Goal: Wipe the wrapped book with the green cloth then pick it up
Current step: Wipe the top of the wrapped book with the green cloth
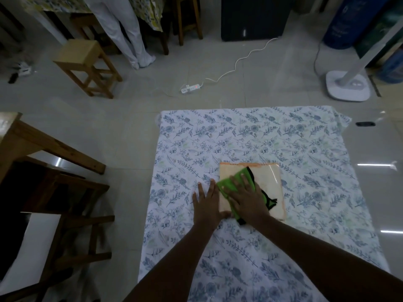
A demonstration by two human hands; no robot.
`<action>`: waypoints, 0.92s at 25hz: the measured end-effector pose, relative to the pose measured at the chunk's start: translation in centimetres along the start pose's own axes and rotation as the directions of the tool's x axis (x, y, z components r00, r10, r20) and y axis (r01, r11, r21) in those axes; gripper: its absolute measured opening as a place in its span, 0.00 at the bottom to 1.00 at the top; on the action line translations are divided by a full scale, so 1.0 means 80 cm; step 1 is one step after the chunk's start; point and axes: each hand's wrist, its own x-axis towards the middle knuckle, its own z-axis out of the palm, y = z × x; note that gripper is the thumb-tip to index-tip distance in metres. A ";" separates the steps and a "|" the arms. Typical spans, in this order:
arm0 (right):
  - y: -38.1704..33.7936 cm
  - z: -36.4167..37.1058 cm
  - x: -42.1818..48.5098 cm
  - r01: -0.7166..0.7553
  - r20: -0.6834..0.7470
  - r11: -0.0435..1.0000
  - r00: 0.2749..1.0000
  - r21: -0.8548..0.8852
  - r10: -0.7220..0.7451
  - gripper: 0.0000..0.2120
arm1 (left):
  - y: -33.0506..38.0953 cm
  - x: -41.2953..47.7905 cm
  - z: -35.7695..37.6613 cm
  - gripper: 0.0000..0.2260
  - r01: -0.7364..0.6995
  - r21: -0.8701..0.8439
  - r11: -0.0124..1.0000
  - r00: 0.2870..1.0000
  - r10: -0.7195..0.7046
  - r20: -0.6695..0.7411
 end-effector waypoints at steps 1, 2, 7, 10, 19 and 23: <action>0.010 0.001 -0.007 0.066 0.002 0.998 0.998 -0.008 -0.066 0.22 | 0.000 0.000 -0.001 0.50 0.000 -0.019 1.000 1.000 0.000 -0.001; 0.018 -0.001 -0.001 0.090 0.016 0.996 0.996 -0.006 -0.090 0.22 | 0.000 0.001 -0.002 0.51 0.001 -0.031 1.000 1.000 -0.001 0.001; -0.004 -0.022 0.061 -0.240 0.056 0.958 0.971 0.157 0.234 0.22 | 0.001 0.002 -0.004 0.51 0.010 -0.024 1.000 1.000 -0.010 0.006; -0.011 -0.004 0.021 -0.129 0.034 0.985 0.991 0.118 0.126 0.22 | 0.001 0.000 -0.004 0.49 0.011 -0.016 1.000 1.000 -0.011 -0.002; -0.014 -0.031 0.062 -0.277 0.078 0.944 0.961 0.177 0.267 0.23 | 0.006 0.000 -0.007 0.52 0.025 0.008 1.000 1.000 -0.025 0.017; 0.010 -0.031 0.044 -0.272 0.060 0.947 0.962 0.170 0.266 0.23 | 0.007 -0.002 -0.009 0.50 0.018 0.025 1.000 0.999 -0.019 0.028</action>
